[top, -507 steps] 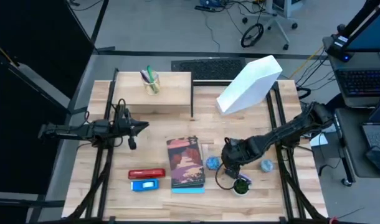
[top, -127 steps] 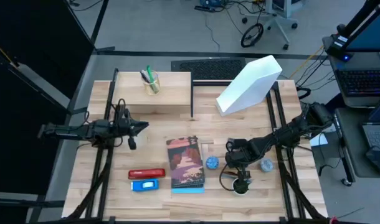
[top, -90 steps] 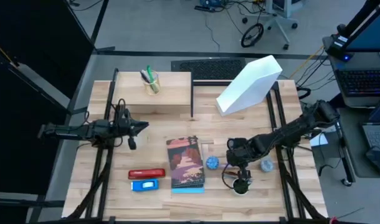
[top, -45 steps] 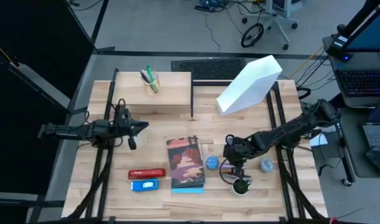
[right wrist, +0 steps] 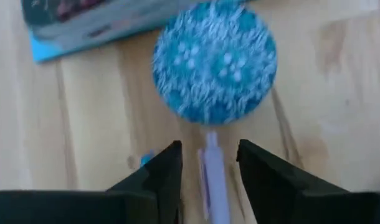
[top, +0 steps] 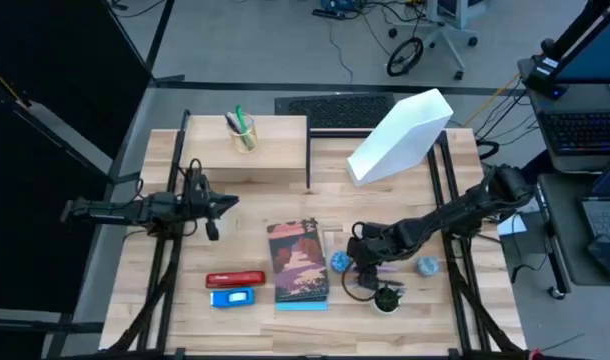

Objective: Stock shelves
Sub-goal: Put the purple pen into the gold pen holder on the shelf

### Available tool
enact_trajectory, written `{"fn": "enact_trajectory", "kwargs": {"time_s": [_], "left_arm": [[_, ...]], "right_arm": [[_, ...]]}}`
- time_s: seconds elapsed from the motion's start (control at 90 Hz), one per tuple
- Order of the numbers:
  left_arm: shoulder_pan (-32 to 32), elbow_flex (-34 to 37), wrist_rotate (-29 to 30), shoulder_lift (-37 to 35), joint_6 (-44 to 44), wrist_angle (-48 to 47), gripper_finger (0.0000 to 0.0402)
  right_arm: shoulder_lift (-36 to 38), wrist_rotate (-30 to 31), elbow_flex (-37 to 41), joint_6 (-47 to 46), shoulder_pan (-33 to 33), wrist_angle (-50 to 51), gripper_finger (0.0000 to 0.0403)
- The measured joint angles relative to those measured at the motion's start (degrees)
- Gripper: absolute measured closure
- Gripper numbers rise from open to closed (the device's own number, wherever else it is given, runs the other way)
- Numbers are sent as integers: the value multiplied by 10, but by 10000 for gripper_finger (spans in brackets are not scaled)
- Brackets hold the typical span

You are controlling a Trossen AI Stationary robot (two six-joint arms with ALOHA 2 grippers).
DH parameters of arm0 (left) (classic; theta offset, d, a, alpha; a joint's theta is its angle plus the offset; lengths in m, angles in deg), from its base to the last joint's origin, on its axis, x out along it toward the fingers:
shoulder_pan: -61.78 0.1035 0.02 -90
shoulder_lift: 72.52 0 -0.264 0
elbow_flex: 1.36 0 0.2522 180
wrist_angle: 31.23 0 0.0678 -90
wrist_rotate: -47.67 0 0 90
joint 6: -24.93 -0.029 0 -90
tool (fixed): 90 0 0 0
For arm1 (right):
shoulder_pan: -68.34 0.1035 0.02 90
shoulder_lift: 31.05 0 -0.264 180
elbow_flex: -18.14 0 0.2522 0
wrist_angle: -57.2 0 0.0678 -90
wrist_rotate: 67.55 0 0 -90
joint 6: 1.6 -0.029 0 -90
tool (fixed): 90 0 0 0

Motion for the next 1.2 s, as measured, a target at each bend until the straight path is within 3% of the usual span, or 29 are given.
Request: {"fn": "enact_trajectory", "kwargs": {"time_s": [0.356, 0.622, 1.067, 1.2], "left_arm": [[0, 0, 1, 0, -3, 0, 379], [0, 0, 2, 0, 1, 0, 379], [0, 0, 2, 0, 0, 0, 379], [0, 0, 2, 0, -4, 0, 379]], "right_arm": [[-55, -1, -2, 24, 2, -41, 277], [-64, 38, -5, 64, 5, -23, 282], [-63, 3, -6, 53, 15, 20, 390], [-63, -1, -5, 36, 14, 23, 395]]}}
